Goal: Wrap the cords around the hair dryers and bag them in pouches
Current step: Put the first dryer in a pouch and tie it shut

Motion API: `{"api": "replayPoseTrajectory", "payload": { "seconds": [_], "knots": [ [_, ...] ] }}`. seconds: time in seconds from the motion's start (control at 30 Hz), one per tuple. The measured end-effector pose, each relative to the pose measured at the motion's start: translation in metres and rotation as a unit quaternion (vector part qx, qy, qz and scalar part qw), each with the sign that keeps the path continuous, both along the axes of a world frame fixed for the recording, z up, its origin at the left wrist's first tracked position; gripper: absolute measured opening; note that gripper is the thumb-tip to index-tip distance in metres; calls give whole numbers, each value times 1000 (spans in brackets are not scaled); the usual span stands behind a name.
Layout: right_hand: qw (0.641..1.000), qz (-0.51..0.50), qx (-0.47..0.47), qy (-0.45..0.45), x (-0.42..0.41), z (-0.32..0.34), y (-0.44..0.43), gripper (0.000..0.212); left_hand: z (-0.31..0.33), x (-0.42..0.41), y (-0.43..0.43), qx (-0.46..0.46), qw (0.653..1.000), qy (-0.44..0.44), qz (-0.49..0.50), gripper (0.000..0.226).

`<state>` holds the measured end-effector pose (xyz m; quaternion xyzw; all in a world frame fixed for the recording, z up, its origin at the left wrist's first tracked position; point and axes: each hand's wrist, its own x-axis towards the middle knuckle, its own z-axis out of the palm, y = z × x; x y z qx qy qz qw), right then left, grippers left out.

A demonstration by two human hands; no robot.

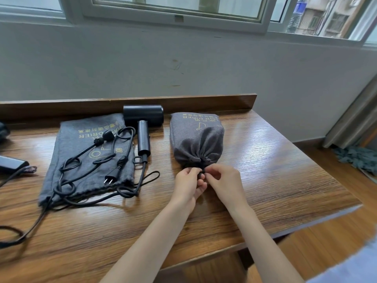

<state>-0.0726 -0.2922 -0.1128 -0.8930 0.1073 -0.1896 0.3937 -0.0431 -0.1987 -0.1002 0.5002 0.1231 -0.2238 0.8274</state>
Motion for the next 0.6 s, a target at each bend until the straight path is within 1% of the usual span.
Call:
{"api": "replayPoseTrajectory", "payload": {
  "seconds": [0.07,0.1,0.13,0.17,0.2,0.27,0.3,0.33,0.4,0.5,0.6],
  "knots": [
    [1000,-6,-3,-2,2,-2,0,10,-1,1,1,-2,1000,0,-6,21],
    [1000,-10,11,5,3,-2,0,11,-1,0,1,-3,1000,-1,-10,22],
    [999,-6,45,22,5,-1,-1,12,-2,0,1,-5,1000,-2,-13,22],
    [993,12,103,48,6,2,-1,16,-2,0,1,-7,1000,-6,-15,22],
    [980,38,179,79,8,6,-2,21,-3,0,2,-7,1000,-12,-16,22],
    [932,86,325,134,9,14,-3,29,-4,1,2,3,1000,-25,-16,22],
    [915,94,361,154,10,16,-4,29,-5,1,2,10,999,-32,-19,21],
    [908,95,371,168,10,19,-5,26,-7,2,2,15,999,-38,-22,21],
    [915,77,356,171,10,20,-5,20,-9,1,2,24,998,-48,-29,21],
    [938,41,314,141,12,15,-4,22,-12,1,1,41,997,-59,-30,20],
    [936,25,333,110,12,12,2,24,-12,2,1,57,995,-79,-27,19]
  ]
}}
